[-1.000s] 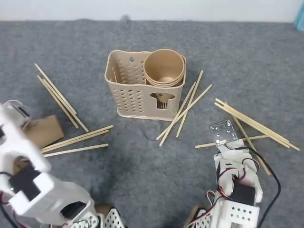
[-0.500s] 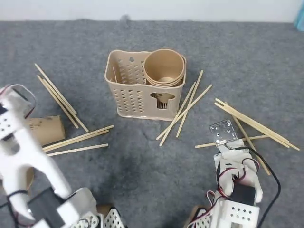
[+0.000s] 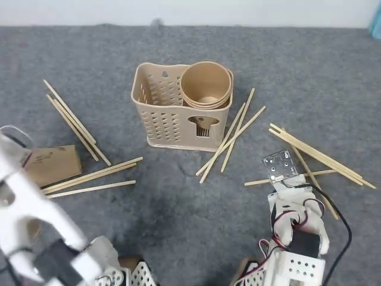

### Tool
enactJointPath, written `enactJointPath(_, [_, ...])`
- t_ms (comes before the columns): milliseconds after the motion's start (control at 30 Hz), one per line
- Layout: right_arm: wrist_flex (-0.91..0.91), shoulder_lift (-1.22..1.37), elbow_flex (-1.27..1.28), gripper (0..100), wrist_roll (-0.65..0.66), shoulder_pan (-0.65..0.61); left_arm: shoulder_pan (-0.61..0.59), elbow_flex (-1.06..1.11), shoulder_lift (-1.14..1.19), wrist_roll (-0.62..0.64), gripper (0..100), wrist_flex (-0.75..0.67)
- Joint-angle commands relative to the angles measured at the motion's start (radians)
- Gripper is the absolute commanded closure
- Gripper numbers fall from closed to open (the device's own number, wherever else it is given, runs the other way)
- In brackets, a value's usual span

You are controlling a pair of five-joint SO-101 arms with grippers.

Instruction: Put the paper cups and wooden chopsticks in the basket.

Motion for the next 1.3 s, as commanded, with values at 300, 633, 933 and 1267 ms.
enactJointPath(300, [0.008, -0.001, -0.003, 99.1, 0.017, -0.005, -0.054, -0.223, 0.273, 0.057, 99, 0.011])
enactJointPath(633, [0.008, -0.001, -0.002, 99.1, 0.017, -0.005, -0.069, -0.225, 0.144, 0.057, 99, 0.029])
enactJointPath(933, [0.007, -0.001, -0.002, 99.1, 0.017, -0.005, -0.078, -0.219, -0.057, 0.002, 98, 0.146])
enactJointPath(1267, [0.007, -0.001, -0.002, 99.1, 0.017, -0.005, -0.054, 0.050, -0.017, -0.015, 98, -0.035])
